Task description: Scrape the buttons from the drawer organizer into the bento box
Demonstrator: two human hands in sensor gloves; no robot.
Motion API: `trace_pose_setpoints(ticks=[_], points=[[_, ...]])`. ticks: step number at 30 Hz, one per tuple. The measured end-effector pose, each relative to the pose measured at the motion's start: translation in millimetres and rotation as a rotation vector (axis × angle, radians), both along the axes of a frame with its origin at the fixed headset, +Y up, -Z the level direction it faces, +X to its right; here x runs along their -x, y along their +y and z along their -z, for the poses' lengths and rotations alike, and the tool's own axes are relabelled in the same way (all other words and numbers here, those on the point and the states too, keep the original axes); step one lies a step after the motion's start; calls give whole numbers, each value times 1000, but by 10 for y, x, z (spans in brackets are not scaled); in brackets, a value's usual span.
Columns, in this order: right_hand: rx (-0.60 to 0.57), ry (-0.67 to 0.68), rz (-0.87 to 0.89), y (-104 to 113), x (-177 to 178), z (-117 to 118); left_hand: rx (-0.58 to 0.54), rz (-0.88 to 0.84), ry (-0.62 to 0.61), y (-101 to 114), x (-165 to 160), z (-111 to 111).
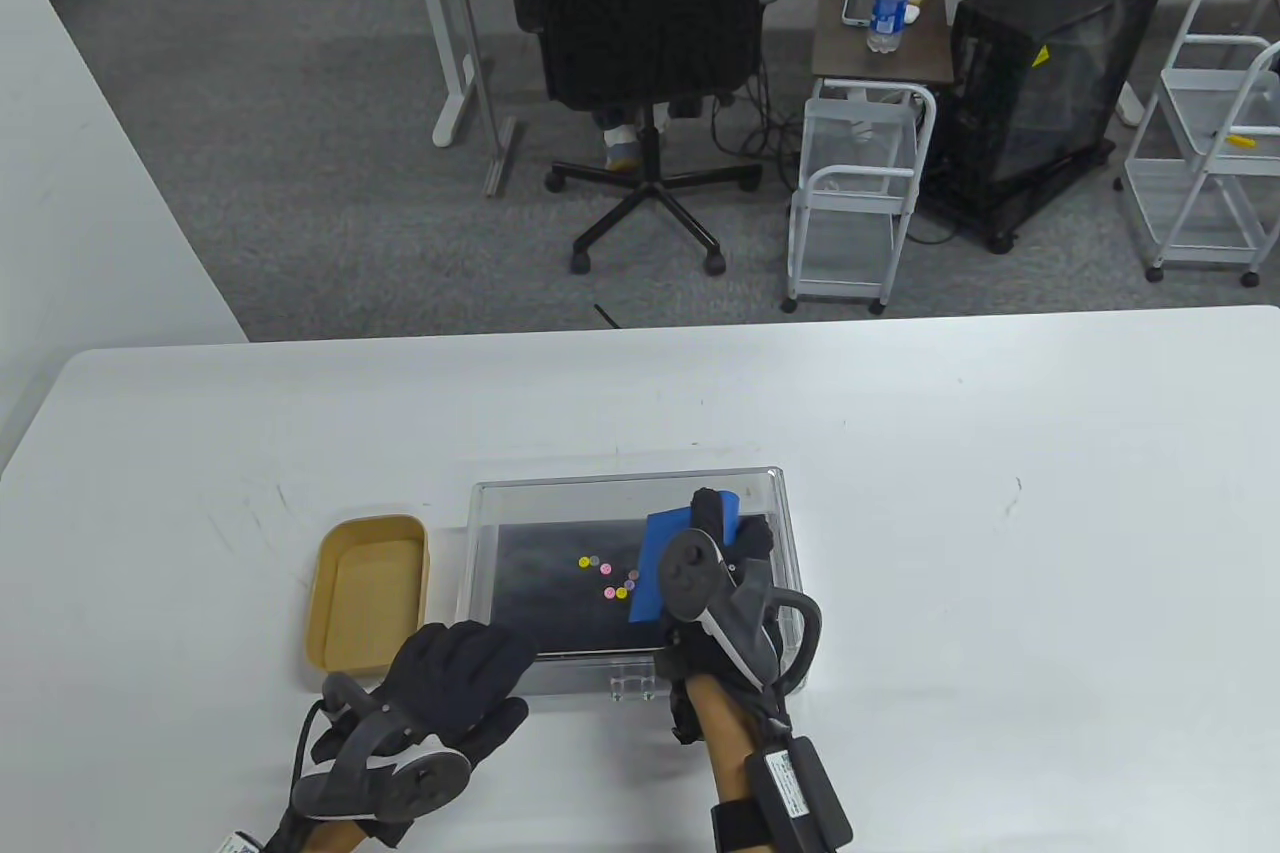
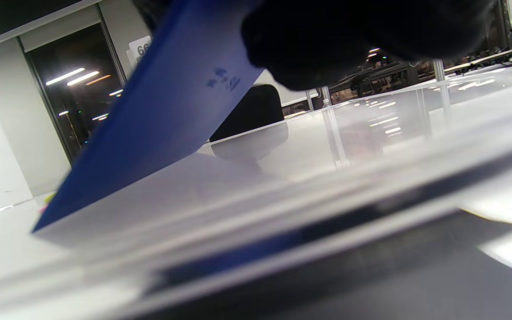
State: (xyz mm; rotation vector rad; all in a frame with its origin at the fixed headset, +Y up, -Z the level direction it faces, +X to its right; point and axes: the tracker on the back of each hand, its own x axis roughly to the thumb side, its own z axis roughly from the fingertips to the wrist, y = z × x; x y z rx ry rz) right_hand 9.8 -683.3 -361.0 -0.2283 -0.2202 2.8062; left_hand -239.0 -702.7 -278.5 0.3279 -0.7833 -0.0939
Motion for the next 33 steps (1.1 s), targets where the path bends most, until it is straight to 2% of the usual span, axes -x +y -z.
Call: trace_pose_setpoints(ticks=[22,33], points=[[9,113,0,20,787,180,13,4,11,-2,12,4],[1,192,63,-23,909,208,18,2,30,2,27,16]])
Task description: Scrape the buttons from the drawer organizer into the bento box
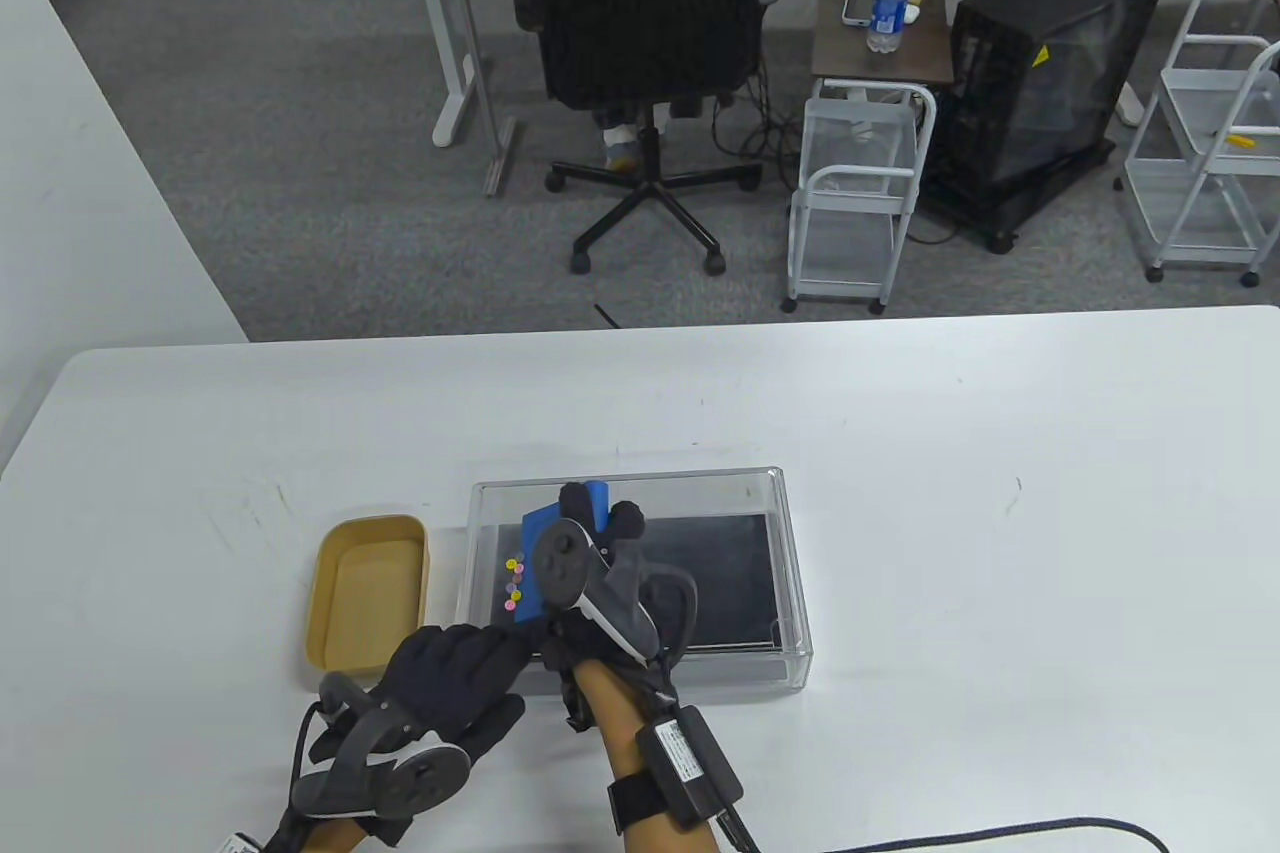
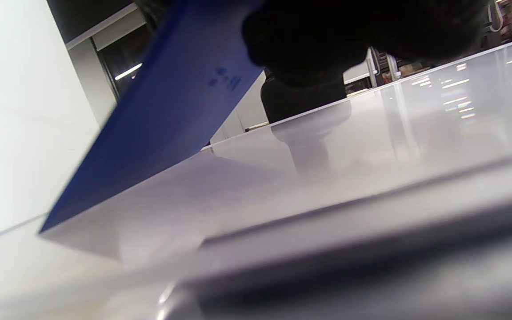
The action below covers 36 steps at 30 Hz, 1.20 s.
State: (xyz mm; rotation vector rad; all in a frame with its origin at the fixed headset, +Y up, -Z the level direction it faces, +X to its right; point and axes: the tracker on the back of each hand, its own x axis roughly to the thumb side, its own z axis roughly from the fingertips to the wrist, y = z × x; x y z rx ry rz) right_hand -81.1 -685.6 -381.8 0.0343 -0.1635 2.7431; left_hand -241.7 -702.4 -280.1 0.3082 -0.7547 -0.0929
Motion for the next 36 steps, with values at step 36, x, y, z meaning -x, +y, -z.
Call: trace_pose_setpoints(ticks=[36], points=[[-115,12,237,122,-260,-190,129,-134,667,-102,1306,791]])
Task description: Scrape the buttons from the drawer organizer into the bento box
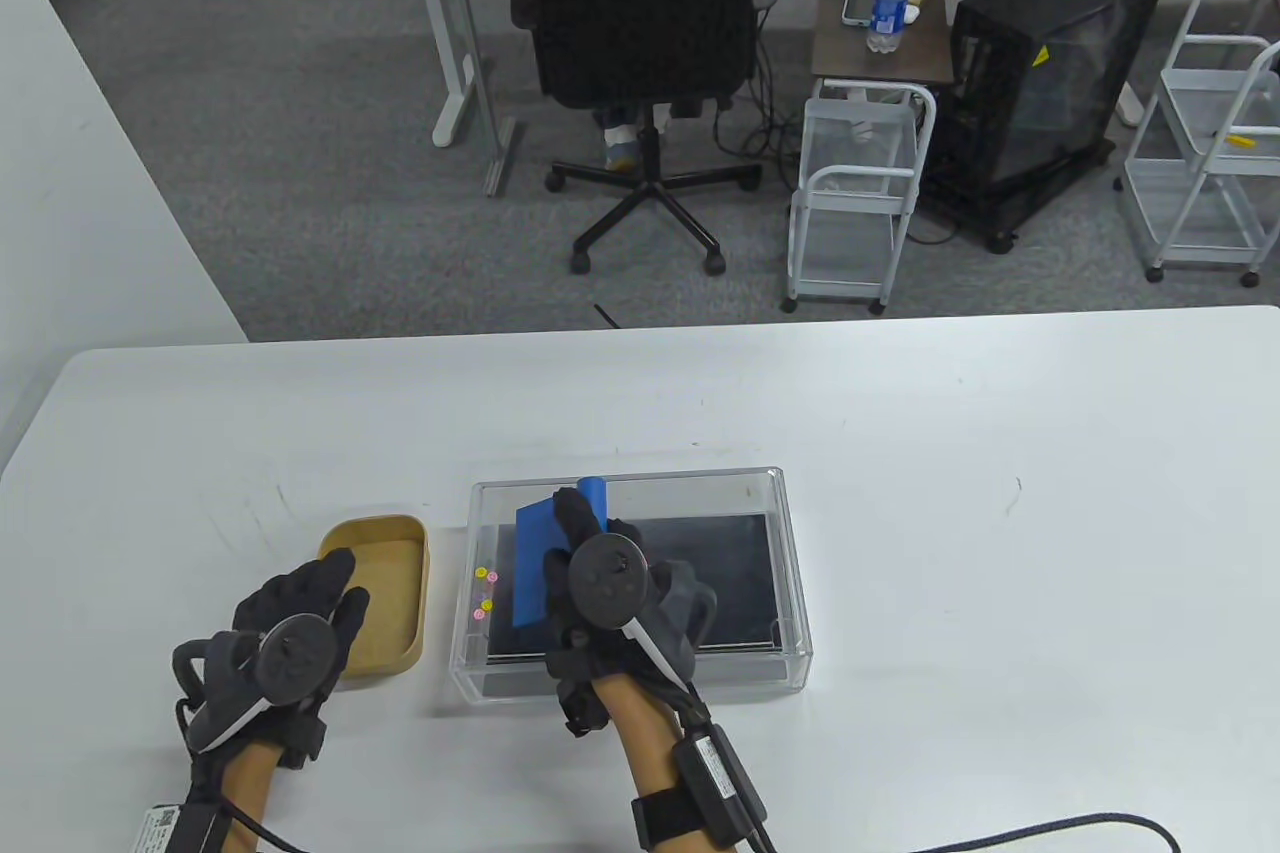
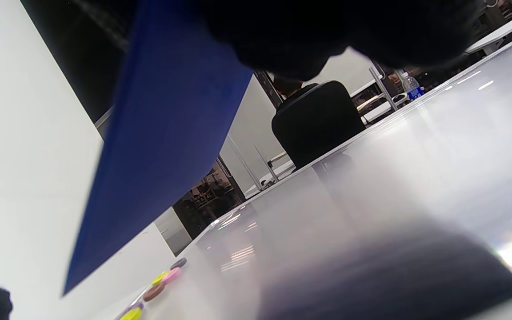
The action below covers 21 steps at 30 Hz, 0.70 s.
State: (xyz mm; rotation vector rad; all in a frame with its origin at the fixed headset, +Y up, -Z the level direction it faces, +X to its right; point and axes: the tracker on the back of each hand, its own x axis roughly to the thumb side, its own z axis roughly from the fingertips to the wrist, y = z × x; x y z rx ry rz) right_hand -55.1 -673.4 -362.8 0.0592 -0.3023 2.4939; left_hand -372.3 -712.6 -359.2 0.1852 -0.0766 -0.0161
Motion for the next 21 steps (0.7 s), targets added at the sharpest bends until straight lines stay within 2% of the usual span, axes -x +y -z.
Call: trace_pose_setpoints(ticks=[3,10,15,21], points=[[1,9,7,-11,9,-4,166,-5,132,-128,150,101],[11,20,97,-42,-49,-1,396,-97,319,-441,298,242],[0,14,91,-46,-75,-13,414,-160,367,-542,362,275],[-33,-15,58,-43,-100,-23,347,-174,349,-488,343,279]])
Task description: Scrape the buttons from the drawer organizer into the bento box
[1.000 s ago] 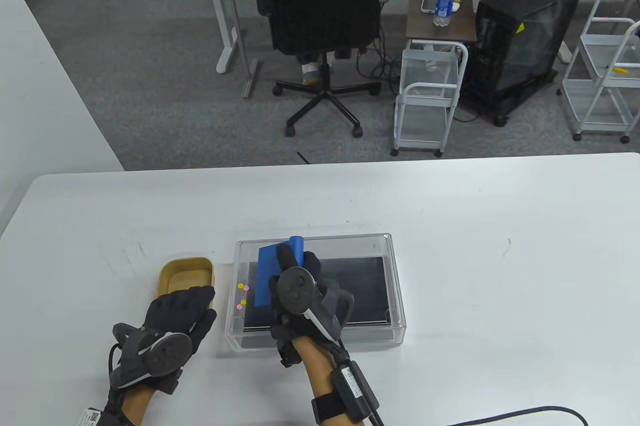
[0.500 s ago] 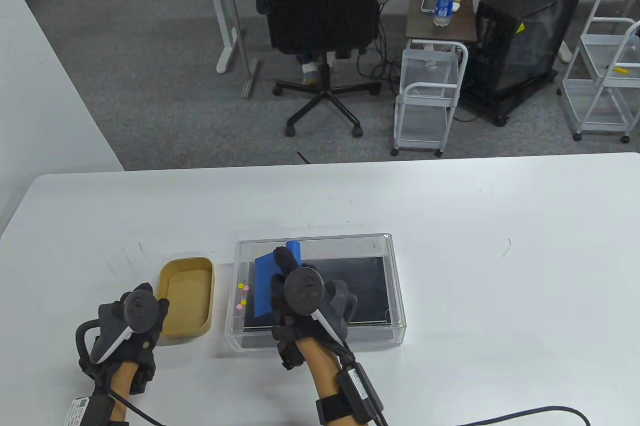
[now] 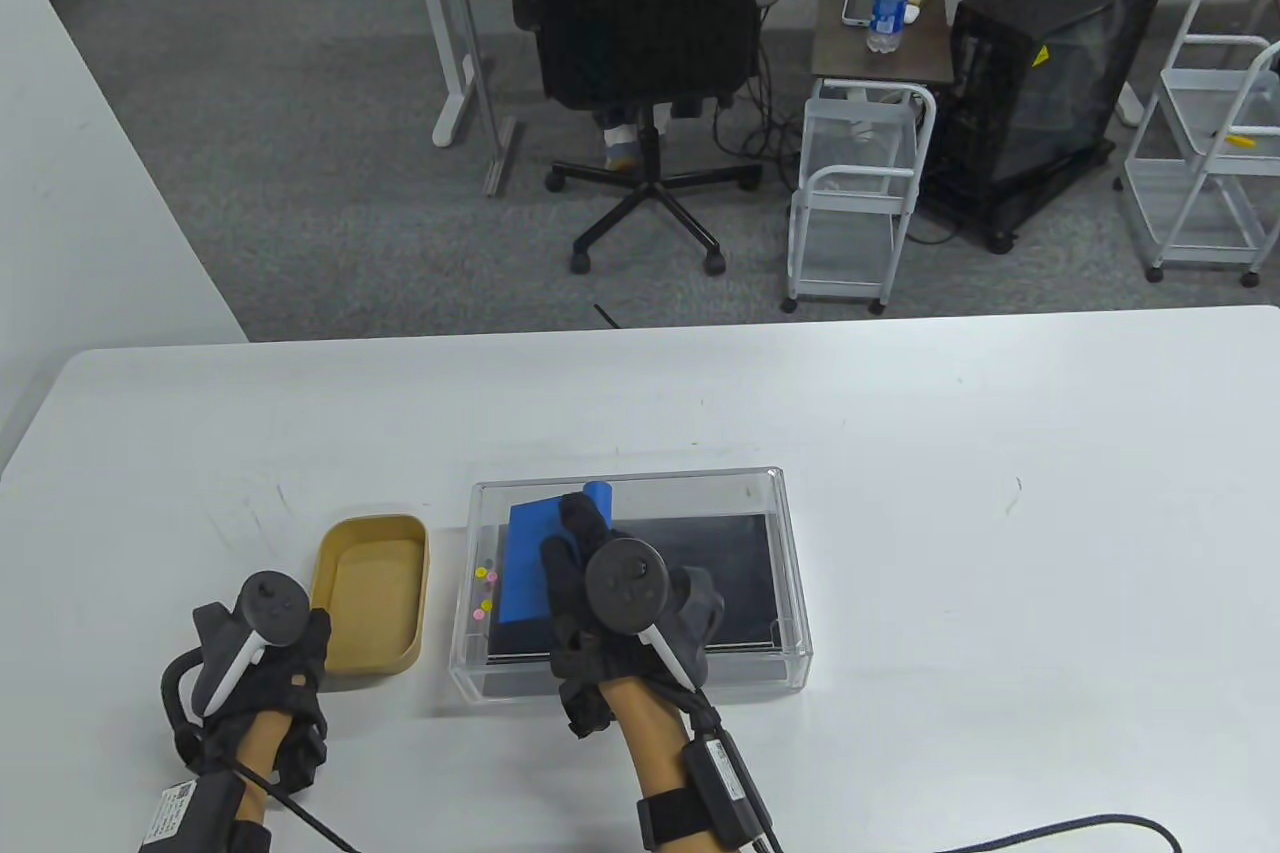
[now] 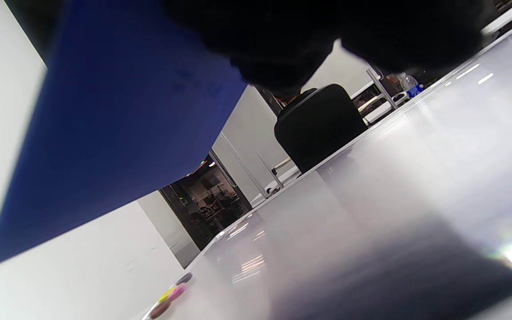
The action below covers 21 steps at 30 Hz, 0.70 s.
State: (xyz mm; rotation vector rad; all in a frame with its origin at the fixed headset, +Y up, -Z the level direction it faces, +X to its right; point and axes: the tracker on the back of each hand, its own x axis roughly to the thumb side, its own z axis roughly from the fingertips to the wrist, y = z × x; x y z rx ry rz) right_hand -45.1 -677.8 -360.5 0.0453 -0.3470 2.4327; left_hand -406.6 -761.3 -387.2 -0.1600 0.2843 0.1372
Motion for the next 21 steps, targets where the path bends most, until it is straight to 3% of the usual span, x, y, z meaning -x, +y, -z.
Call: trace_pose_setpoints(ticks=[21], points=[[60,16,-141,-68,99,-35,-213,2,-114,482,-216,-240]])
